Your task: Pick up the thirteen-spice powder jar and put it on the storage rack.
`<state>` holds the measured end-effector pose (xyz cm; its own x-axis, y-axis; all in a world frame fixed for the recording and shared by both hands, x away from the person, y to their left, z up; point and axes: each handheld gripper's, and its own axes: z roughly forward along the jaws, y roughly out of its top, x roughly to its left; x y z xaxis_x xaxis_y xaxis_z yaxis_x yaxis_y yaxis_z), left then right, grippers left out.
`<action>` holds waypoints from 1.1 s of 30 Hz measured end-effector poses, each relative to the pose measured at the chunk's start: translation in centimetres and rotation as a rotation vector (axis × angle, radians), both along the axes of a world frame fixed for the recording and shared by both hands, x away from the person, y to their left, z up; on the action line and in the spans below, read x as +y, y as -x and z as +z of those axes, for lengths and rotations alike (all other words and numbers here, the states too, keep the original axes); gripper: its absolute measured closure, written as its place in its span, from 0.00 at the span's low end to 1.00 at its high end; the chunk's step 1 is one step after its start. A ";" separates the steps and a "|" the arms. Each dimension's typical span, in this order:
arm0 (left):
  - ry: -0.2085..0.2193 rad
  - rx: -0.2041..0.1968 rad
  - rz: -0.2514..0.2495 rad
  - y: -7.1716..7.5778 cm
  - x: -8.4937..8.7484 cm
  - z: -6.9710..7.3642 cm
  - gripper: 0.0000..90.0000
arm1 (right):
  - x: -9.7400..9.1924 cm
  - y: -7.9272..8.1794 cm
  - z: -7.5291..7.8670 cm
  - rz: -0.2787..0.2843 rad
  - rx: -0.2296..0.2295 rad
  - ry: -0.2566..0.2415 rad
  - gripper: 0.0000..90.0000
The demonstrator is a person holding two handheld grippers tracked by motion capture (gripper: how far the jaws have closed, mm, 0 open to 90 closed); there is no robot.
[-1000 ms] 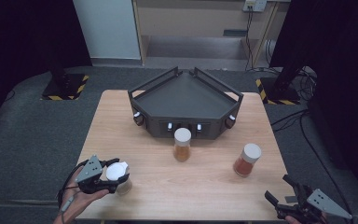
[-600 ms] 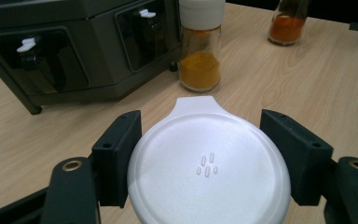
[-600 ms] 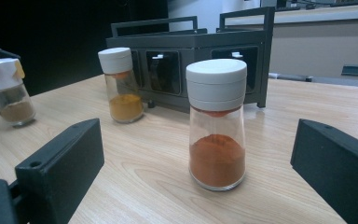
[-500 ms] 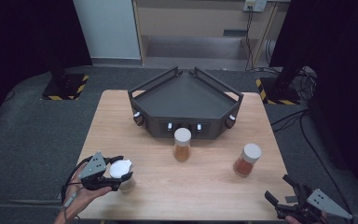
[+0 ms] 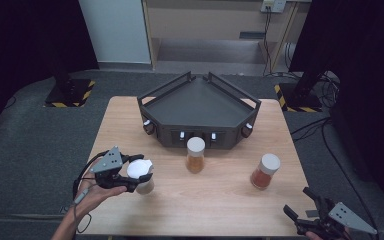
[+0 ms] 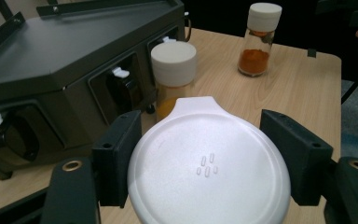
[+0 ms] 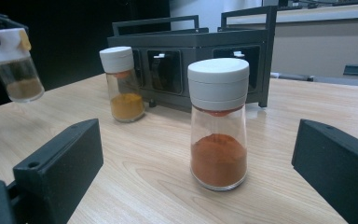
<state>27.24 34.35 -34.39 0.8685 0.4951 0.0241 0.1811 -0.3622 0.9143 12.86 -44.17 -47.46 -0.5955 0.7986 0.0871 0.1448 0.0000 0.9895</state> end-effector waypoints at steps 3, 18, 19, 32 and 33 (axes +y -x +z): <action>-0.006 -0.004 -0.020 -0.8 -0.4 1.0 0.33 | 0.0 -0.1 0.0 0.003 0.002 0.001 0.02; -0.004 -0.003 -0.091 -4.6 -2.1 5.8 0.33 | 0.0 -0.1 0.0 0.006 0.009 -0.002 0.01; -0.004 -0.003 -0.091 -4.6 -2.1 5.8 0.33 | 0.0 -0.2 0.0 0.008 0.009 -0.002 0.01; -0.006 -0.016 -0.084 -7.8 -3.5 8.7 0.33 | 0.0 -0.2 0.0 0.009 0.009 0.000 0.01; -0.004 -0.015 -0.082 -8.1 -3.5 8.8 0.33 | 0.0 -0.2 0.0 0.009 0.011 -0.001 0.01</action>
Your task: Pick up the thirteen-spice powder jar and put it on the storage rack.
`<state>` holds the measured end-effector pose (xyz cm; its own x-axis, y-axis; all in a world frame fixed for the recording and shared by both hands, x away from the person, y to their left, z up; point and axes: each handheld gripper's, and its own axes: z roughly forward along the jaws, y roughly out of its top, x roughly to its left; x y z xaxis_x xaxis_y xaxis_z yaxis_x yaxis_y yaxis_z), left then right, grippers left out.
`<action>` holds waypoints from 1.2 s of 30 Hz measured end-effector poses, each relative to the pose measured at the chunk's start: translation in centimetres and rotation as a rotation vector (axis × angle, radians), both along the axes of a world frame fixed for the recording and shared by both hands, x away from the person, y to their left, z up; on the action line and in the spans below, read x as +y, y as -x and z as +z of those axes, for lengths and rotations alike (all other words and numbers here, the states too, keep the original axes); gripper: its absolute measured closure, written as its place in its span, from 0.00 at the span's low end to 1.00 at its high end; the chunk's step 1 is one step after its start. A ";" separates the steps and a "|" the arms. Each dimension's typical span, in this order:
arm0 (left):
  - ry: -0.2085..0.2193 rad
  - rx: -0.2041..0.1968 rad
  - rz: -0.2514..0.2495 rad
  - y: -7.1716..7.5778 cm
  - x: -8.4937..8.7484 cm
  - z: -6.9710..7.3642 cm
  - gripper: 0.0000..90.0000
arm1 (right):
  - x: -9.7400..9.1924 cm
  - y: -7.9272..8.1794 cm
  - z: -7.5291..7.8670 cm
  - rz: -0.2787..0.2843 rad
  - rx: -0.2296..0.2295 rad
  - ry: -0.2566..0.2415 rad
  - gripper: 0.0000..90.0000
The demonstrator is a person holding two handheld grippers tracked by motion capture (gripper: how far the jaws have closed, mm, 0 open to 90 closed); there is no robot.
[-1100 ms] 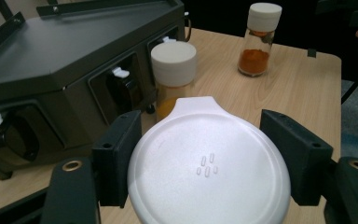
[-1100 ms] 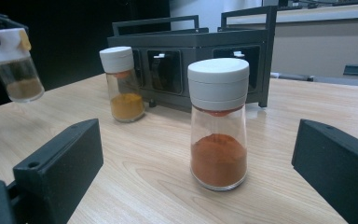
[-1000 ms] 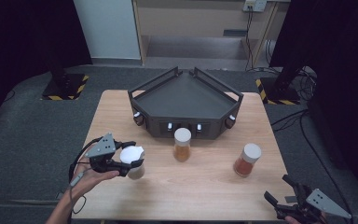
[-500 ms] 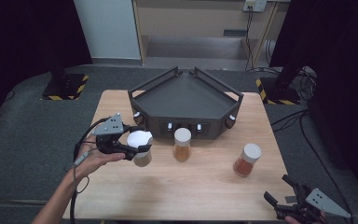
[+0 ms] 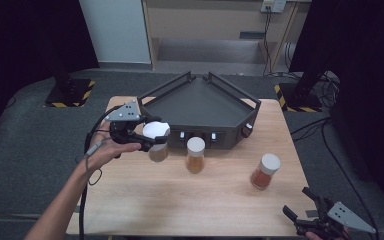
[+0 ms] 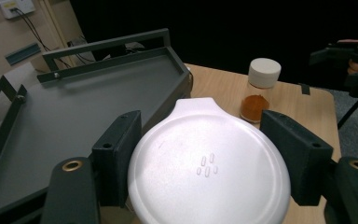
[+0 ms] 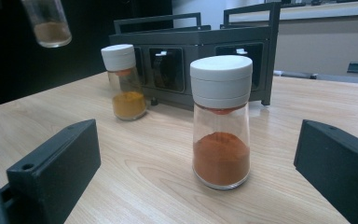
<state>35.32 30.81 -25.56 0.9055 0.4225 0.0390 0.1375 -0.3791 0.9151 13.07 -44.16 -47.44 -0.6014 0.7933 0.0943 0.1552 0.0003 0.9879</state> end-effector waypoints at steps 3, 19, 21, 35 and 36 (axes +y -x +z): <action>0.005 -0.003 0.013 -0.7 -0.2 0.4 0.33 | 0.0 0.0 0.0 -0.002 -0.001 0.000 0.01; 0.003 -0.014 0.071 -4.0 -1.4 1.9 0.33 | 0.0 0.1 0.0 -0.009 -0.001 -0.001 0.01; 0.004 -0.013 0.075 -4.2 -1.5 2.0 0.33 | 0.0 0.1 0.0 -0.011 0.000 -0.001 0.01; 0.015 -0.017 0.131 -6.5 -2.6 2.0 0.33 | 0.0 0.0 -0.1 -0.009 0.000 0.002 0.01; 0.016 -0.018 0.137 -6.6 -2.7 2.0 0.33 | 0.0 0.0 -0.1 -0.010 0.000 0.002 0.01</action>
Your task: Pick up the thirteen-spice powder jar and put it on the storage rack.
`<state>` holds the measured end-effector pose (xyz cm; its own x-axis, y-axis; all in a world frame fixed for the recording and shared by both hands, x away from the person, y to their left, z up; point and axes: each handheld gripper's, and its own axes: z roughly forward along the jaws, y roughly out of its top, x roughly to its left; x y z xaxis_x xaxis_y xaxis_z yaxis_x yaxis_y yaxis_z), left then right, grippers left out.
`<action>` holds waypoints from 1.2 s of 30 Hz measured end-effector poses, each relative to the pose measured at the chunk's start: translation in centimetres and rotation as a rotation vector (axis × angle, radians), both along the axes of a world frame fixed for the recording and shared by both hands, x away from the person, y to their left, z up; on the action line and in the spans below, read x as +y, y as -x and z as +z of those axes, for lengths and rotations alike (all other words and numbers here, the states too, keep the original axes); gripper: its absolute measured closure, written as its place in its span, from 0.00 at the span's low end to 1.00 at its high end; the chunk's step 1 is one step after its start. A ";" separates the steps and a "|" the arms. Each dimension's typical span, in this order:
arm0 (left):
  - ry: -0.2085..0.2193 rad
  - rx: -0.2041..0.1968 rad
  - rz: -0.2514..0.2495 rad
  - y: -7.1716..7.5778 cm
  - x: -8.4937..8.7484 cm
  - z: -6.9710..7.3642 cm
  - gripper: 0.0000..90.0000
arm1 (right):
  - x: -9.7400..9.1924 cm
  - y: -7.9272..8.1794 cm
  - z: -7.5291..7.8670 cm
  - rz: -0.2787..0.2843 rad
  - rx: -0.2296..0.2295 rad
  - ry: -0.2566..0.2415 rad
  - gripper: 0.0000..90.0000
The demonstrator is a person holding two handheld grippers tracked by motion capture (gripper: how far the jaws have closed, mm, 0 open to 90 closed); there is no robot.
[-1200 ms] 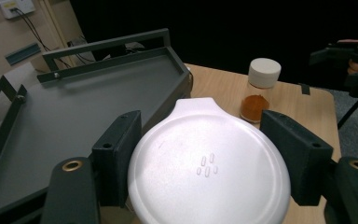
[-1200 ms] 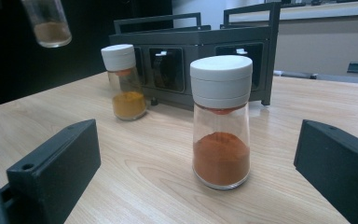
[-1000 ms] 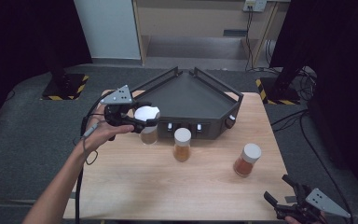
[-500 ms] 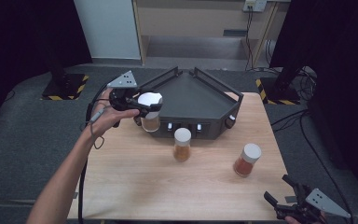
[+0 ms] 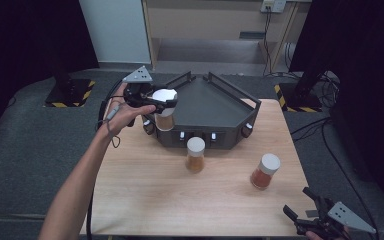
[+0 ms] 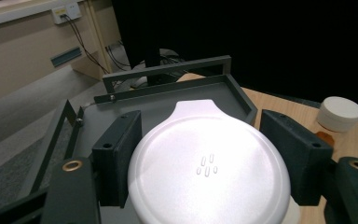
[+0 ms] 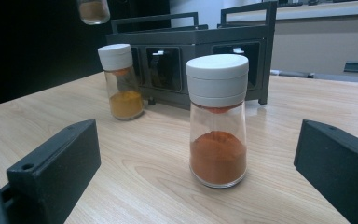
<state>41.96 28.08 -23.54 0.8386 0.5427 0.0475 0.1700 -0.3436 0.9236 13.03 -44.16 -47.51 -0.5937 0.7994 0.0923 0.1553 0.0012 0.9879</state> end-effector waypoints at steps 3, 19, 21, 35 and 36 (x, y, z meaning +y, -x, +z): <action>0.010 0.003 0.033 -0.4 -0.5 -0.2 0.33 | 0.0 0.0 0.0 -0.001 0.001 -0.001 0.01; 0.002 0.013 0.164 -3.4 -3.7 -1.3 0.33 | -0.1 -0.2 -0.1 -0.002 0.004 -0.006 0.01; 0.004 0.017 0.189 -3.7 -4.1 -1.7 0.33 | -0.1 -0.2 -0.2 -0.003 0.006 -0.007 0.01; 0.013 0.028 0.297 -5.1 -4.8 -3.5 0.33 | -0.1 -0.4 -0.2 0.003 0.008 -0.008 0.01; 0.012 0.032 0.299 -5.2 -4.8 -3.5 0.33 | -0.1 -0.4 -0.2 0.002 0.008 -0.008 0.01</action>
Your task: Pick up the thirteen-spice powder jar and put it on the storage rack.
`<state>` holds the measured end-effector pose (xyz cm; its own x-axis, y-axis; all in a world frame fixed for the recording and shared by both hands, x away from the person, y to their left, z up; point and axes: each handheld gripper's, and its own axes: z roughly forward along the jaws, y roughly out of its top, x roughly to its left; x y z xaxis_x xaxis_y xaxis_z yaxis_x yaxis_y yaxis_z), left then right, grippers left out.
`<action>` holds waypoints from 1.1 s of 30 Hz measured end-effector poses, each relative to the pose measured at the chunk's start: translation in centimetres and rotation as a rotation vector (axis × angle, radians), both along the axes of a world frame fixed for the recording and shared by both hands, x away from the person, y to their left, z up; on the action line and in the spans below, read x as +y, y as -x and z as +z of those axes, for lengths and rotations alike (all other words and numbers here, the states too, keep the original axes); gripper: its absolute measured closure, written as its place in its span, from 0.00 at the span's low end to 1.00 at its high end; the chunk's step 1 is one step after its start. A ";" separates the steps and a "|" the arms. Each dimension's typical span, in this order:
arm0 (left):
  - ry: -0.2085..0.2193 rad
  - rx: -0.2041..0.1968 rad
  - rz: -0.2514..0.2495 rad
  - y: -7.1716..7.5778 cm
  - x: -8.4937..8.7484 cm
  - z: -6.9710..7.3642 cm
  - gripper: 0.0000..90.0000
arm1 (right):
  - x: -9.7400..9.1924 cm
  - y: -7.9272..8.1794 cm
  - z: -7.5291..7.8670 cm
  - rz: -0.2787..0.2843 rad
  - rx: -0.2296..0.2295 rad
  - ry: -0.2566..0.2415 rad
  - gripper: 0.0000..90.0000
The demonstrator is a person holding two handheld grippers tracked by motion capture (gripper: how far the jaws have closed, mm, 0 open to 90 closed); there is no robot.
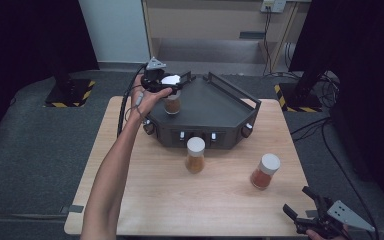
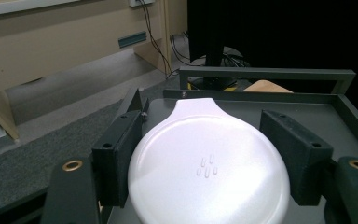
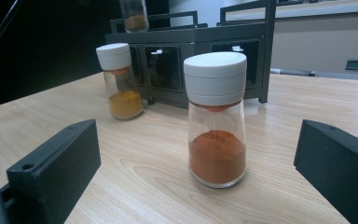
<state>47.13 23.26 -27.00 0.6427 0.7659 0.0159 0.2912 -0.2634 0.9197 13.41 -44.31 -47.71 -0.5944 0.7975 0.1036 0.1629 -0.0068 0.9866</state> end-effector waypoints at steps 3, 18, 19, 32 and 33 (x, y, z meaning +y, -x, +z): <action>-0.006 0.004 0.001 -0.2 -0.1 -0.1 0.33 | 0.0 0.0 0.0 0.000 0.001 0.000 0.01; -0.016 0.022 -0.012 -0.8 -0.6 -0.6 0.33 | -0.1 0.0 -0.1 -0.003 0.002 -0.004 0.01; -0.016 0.022 -0.011 -0.8 -0.6 -0.6 0.33 | -0.1 0.0 -0.1 -0.003 0.002 -0.004 0.01; 0.000 0.029 -0.005 -1.1 -0.5 -0.8 0.33 | -0.1 -0.1 -0.1 0.002 0.001 -0.002 0.01; 0.001 0.030 -0.003 -1.1 -0.5 -0.8 0.33 | -0.1 -0.1 -0.1 0.002 0.001 -0.003 0.01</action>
<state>48.19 22.79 -27.77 0.6453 0.7639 -0.0037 0.3175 -0.2639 0.9108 13.47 -44.39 -47.80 -0.5957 0.7960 0.1070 0.1641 -0.0098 0.9864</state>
